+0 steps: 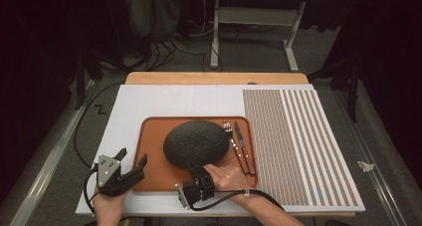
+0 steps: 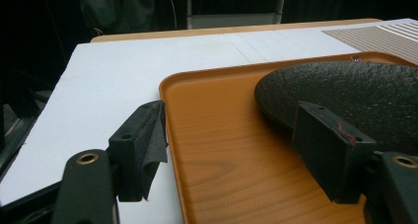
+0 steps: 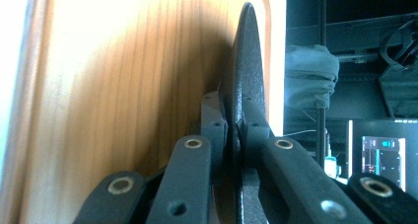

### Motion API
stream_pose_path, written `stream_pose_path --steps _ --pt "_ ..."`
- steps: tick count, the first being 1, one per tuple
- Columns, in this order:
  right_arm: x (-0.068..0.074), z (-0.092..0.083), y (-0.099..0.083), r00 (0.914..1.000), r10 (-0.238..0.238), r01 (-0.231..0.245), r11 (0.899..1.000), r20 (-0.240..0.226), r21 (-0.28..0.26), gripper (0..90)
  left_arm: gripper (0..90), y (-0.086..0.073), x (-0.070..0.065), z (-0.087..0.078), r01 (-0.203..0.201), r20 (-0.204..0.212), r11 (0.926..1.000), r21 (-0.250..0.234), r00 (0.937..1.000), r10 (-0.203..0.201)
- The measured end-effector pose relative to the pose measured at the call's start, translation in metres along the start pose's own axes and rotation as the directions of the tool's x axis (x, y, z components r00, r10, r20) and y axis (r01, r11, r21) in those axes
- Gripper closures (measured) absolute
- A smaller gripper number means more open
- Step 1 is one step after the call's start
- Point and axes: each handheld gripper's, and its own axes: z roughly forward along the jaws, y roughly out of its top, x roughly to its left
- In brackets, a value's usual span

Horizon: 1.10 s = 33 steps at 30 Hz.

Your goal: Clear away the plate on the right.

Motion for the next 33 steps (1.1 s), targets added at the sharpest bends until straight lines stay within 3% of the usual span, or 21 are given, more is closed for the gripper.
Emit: stream_pose_path --steps 19,26,28,33 --pt "-0.001 0.017 0.001 0.9998 0.015 -0.015 1.0 -0.016 0.008 85.6 29.4 0.0 0.0 0.0 -0.001 0.0 1.0 0.002 1.0 0.001" --pt "0.002 0.022 0.003 0.9992 0.011 -0.011 1.0 -0.038 0.017 82.7 29.4 0.0 0.0 0.0 0.002 0.0 1.0 0.0 1.0 -0.002" --pt "0.003 0.022 0.003 0.998 0.043 -0.042 0.999 -0.047 0.025 82.4 29.4 0.0 0.0 0.0 0.002 0.001 1.0 0.0 1.0 -0.002" --pt "0.0 0.021 0.002 0.9977 0.034 -0.033 0.999 -0.059 0.025 81.1 29.4 0.0 0.0 0.0 0.0 0.001 1.0 0.003 1.0 0.0"
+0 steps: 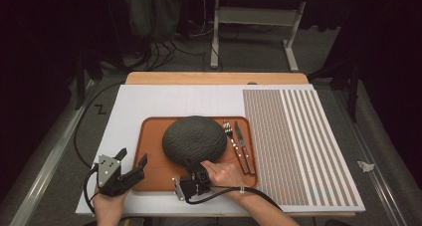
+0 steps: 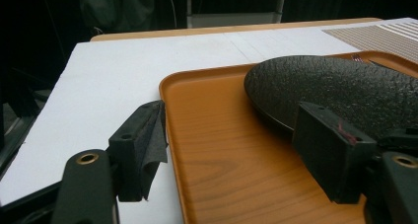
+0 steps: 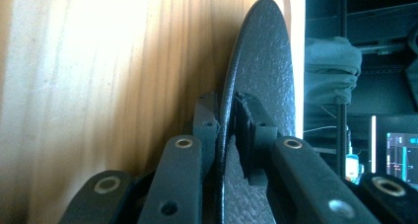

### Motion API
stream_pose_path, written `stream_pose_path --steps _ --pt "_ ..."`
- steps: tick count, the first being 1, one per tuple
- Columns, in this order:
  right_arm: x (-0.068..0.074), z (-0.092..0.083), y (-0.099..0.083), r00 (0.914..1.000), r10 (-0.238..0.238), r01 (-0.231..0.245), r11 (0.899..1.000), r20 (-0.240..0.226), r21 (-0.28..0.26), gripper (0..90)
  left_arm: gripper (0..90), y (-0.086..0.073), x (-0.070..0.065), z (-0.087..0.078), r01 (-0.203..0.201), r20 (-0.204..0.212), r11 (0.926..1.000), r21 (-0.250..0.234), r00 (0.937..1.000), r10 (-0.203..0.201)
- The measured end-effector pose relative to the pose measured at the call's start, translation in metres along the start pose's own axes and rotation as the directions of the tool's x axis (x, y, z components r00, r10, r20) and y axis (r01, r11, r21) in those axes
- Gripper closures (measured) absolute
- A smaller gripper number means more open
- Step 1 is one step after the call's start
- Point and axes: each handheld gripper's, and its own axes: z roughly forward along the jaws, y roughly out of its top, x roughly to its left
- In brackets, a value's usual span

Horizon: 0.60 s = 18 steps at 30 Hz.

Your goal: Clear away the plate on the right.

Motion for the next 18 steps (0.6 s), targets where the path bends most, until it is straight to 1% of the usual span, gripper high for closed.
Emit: stream_pose_path --steps 3,5,6,8,10,18 --pt "0.0009 0.0003 0.0002 0.9999 0.001 -0.001 1.0 -0.01 0.004 79.6 29.4 0.0 -0.0003 0.0 -0.003 0.001 1.0 0.0 1.0 0.003" --pt "0.0015 0.0005 0.0008 0.9996 0.0 0.0 1.0 -0.026 0.006 75.4 29.4 0.0002 -0.0003 -0.0002 0.003 0.003 1.0 -0.006 1.0 -0.003" --pt "0.003 0.0002 0.0015 0.9998 -0.003 0.003 1.0 -0.017 0.007 74.8 29.4 0.0003 -0.0002 -0.0003 0.004 0.004 1.0 -0.008 1.0 -0.004" --pt "0.0052 0.0012 0.0024 0.9996 -0.01 0.01 1.0 -0.027 0.014 73.8 29.3 0.0003 -0.0001 -0.0007 0.001 0.004 1.0 -0.007 1.0 -0.001" --pt "0.006 0.0011 0.0025 0.9996 -0.017 0.017 1.0 -0.021 0.016 72.8 29.3 0.0002 -0.0001 -0.0009 0.0 0.005 1.0 -0.009 1.0 0.0" --pt "0.0059 -0.0034 0.0004 1.0 -0.004 0.004 1.0 0.005 0.028 60.3 29.3 0.0003 -0.0001 -0.0007 0.001 0.004 1.0 -0.007 1.0 -0.001"
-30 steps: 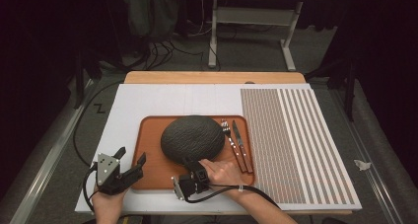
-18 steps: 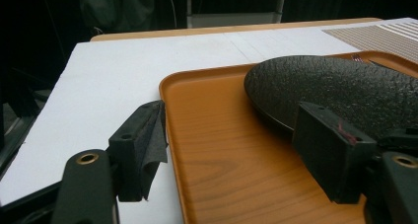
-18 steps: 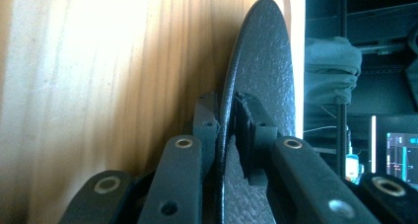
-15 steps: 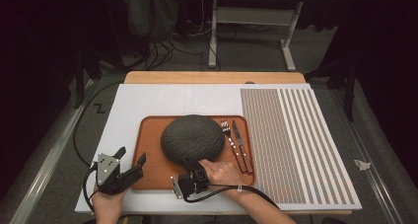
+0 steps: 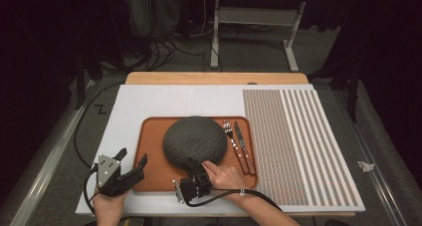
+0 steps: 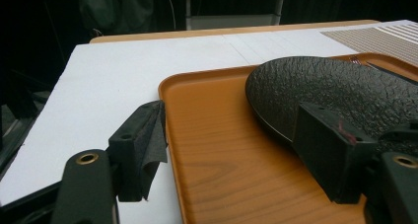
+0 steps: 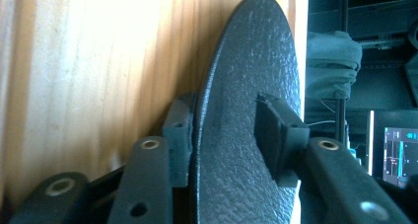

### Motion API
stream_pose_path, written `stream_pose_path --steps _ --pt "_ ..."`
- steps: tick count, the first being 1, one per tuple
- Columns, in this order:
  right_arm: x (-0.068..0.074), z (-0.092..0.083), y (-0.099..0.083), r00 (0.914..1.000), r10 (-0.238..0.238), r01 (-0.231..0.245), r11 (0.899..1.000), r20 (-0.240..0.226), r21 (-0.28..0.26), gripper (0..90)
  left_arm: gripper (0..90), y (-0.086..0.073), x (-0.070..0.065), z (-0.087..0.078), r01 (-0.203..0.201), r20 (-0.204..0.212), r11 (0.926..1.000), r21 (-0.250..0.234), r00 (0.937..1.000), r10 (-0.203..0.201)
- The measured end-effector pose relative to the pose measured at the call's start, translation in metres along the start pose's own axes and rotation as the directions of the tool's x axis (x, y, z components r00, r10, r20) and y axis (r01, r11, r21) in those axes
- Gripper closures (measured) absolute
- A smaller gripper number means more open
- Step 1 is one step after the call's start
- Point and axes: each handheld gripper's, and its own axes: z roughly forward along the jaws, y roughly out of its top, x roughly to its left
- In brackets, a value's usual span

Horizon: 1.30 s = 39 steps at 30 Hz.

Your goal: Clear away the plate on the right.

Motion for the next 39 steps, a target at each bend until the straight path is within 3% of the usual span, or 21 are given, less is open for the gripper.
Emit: stream_pose_path --steps 5,9,15,39 --pt "-0.001 -0.003 -0.002 0.9999 0.012 -0.012 1.0 0.005 -0.001 54.6 29.3 0.0 0.0 0.001 0.002 0.0 1.0 -0.001 1.0 -0.002" --pt "-0.005 -0.007 -0.003 0.9983 0.052 -0.053 0.998 -0.027 -0.025 52.1 29.3 0.0 0.0 0.001 0.003 -0.001 1.0 -0.001 1.0 -0.003" --pt "-0.006 -0.013 -0.003 0.9981 0.056 -0.058 0.997 -0.025 -0.05 51.0 29.3 0.0 0.0 0.0 0.001 -0.004 1.0 -0.001 1.0 -0.001" --pt "-0.005 -0.032 -0.03 0.9951 0.099 -0.099 0.995 -0.004 -0.024 43.7 29.3 0.0 0.0 0.001 0.009 -0.004 1.0 0.0 1.0 -0.009"
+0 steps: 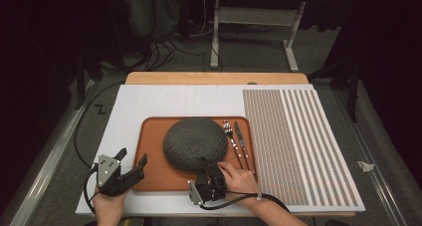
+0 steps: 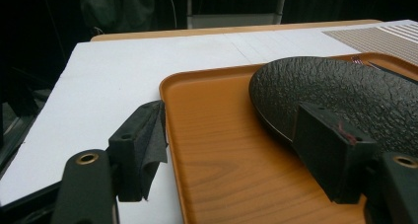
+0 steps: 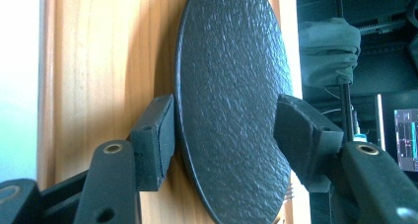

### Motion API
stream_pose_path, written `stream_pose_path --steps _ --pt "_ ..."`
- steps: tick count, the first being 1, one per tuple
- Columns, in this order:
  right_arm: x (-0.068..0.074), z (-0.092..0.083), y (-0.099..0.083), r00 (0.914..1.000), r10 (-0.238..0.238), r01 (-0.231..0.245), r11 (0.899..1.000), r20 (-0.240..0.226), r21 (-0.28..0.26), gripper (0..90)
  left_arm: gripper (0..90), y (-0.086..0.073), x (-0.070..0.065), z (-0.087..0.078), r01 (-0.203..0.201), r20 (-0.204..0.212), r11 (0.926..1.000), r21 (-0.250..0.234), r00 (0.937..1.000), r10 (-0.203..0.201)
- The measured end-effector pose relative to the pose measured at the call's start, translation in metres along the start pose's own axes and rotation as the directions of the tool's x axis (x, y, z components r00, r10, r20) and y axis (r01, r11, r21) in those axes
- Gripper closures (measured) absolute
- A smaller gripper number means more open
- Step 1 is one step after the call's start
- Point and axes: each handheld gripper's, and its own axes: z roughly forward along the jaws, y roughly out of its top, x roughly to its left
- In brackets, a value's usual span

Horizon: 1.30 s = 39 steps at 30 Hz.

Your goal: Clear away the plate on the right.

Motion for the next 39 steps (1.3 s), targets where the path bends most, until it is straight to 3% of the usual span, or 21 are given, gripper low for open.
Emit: stream_pose_path --steps 18,39 --pt "-0.004 -0.007 -0.021 0.9989 0.046 -0.046 0.999 0.0 0.022 41.1 29.3 0.0 -0.001 0.001 -0.002 0.001 1.0 0.002 1.0 0.002" --pt "-0.013 -0.018 -0.042 0.9943 0.102 -0.103 0.993 0.031 0.053 35.7 29.3 0.0 -0.001 0.002 -0.007 0.0 1.0 0.007 1.0 0.007"
